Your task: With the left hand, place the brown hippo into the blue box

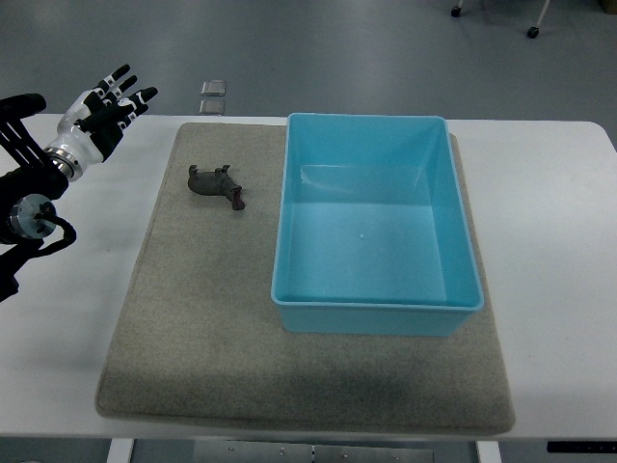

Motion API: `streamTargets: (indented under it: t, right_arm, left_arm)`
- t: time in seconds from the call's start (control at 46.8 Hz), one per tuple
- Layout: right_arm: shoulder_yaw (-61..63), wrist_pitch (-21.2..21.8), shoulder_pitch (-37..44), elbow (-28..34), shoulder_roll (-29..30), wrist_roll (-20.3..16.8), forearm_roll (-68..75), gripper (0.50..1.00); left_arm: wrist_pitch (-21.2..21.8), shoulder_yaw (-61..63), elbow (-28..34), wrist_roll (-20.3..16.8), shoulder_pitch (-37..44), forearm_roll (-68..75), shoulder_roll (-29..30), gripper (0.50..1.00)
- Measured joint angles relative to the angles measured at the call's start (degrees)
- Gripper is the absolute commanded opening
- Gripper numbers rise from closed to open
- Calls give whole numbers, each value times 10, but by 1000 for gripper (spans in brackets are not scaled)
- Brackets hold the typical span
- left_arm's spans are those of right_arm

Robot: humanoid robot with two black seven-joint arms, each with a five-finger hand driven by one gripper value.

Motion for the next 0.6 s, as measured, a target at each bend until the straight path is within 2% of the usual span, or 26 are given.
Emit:
streamTargets:
  t: [0.342,0.598]
  right_arm:
    - [0,0,0,0,0,0,0,936]
    - [0,0,0,0,0,0,0,936]
  left_arm:
    - [-6,1,0,0,0,2,0,999]
    - [-40,2,0,0,-4,8,1,999]
